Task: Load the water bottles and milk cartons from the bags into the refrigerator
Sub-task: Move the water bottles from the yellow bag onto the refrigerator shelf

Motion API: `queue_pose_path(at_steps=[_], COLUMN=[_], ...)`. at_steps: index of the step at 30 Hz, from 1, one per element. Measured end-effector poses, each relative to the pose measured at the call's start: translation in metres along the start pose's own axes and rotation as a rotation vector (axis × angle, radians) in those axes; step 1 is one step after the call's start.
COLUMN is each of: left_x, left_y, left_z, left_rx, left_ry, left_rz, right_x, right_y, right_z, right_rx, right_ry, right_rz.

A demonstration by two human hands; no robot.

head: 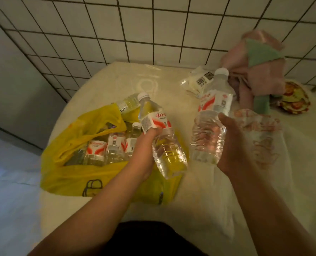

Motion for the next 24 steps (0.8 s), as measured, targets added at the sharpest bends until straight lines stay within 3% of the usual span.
queue_pose_path(at_steps=[2, 4, 7, 10, 16, 24], left_x=[-0.004, -0.009, -0.015, -0.021, -0.028, -0.030], left_y=[0.028, 0.052, 0.081, 0.106, 0.157, 0.246], left_z=[-0.012, -0.031, -0.067, -0.102, -0.166, -0.303], left_rx=[-0.040, -0.061, 0.004, 0.077, 0.106, 0.192], left_ry=[0.044, 0.075, 0.078, 0.115, 0.265, 0.199], left_rz=[-0.052, -0.100, -0.100, -0.086, -0.092, -0.075], right_x=[0.029, 0.051, 0.088, 0.128, 0.195, 0.329], right_y=[0.013, 0.025, 0.039, 0.046, 0.056, 0.057], right_z=[0.000, -0.009, -0.002, 0.018, 0.052, 0.125], right_rx=[0.047, 0.210, 0.320, 0.321, 0.398, 0.352], right_ry=[-0.026, 0.062, 0.180, 0.178, 0.296, 0.392], right_rz=[0.039, 0.038, 0.124, 0.218, 0.235, 0.340])
Point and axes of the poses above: each hand's wrist, its own y-axis away from the middle knuckle, its own z-axis out of the palm, x = y × z, the point moved 9 cm from there along -y, towards the middle knuckle, and after that the axes turned 7 degrees about z, right-handed, at the moved point
